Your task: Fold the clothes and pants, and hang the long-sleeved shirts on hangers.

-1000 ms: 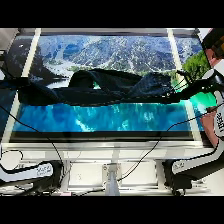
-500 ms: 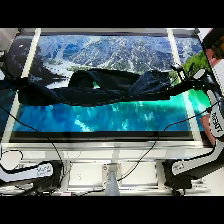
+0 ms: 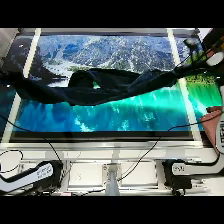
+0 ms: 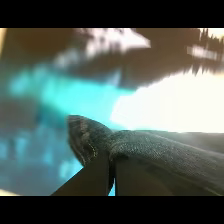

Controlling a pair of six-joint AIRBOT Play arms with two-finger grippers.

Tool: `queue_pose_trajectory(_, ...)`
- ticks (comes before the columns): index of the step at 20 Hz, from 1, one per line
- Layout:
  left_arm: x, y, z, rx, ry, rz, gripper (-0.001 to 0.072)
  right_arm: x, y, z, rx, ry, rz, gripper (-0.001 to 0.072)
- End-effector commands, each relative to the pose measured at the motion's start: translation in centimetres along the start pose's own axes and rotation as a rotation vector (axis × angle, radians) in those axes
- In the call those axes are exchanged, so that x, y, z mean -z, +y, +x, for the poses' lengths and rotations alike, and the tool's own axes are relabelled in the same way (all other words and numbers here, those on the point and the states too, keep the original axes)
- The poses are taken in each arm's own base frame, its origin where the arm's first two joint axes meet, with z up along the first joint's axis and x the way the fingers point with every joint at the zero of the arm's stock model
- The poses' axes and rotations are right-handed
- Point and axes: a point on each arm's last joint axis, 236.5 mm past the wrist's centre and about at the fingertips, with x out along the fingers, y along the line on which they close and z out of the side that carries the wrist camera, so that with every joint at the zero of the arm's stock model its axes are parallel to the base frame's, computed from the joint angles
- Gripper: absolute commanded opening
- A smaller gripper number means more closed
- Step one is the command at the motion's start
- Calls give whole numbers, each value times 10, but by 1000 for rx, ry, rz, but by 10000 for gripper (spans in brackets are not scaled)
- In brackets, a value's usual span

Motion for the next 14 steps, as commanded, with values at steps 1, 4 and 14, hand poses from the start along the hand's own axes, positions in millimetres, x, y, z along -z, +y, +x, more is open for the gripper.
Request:
queue_pose_trajectory(1,-27,24,-49,-82,-134,33,27,-21,24,-84,21,-39,22,66)
queue_pose_trajectory(4,-37,35,-82,-117,-198,36,26,0,56,-134,-10,17,4,66)
queue_pose_trajectory(14,69,9,25,-48,298,75,26,99,34,-31,-53,395,237,66)
